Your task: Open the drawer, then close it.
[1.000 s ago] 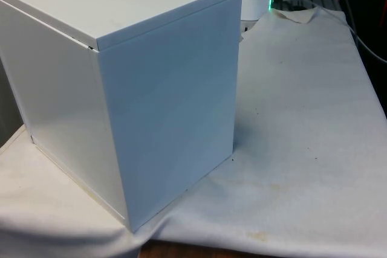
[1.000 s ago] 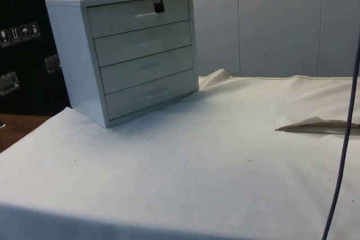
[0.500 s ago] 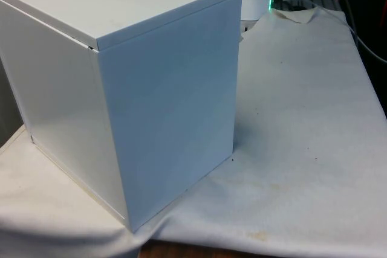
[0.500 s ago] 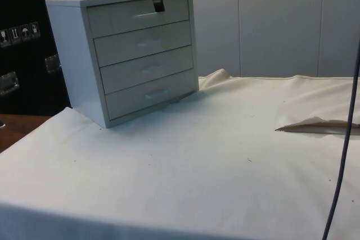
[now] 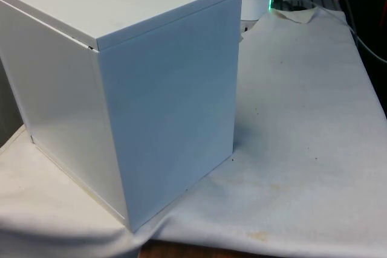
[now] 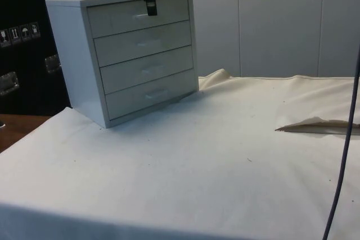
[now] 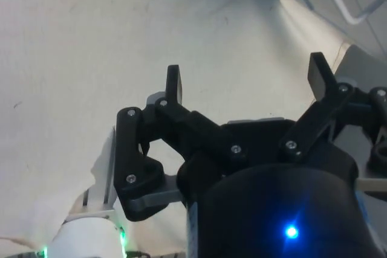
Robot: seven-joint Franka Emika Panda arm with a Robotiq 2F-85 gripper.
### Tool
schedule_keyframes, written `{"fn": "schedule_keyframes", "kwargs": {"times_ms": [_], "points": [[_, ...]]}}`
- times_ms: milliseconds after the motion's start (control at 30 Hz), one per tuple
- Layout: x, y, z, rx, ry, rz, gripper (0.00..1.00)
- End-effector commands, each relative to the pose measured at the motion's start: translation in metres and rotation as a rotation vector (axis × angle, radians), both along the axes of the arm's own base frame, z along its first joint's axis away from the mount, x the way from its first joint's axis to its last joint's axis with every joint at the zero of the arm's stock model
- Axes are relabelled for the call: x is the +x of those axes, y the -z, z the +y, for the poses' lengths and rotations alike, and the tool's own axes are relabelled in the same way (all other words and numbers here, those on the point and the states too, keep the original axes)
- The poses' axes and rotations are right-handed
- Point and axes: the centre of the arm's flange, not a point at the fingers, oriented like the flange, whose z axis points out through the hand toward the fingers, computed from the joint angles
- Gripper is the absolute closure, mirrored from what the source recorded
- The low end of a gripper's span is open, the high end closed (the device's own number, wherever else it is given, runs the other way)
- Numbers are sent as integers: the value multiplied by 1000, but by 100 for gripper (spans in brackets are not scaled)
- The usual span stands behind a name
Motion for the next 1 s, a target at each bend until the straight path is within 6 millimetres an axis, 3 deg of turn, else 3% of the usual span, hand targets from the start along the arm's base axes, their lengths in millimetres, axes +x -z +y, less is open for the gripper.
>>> {"fn": "schedule_keyframes", "kwargs": {"times_ms": [0, 967], "points": [[0, -1, 0, -3, -18, -15, 0], [-6, 6, 0, -38, -149, -19, 0]]}}
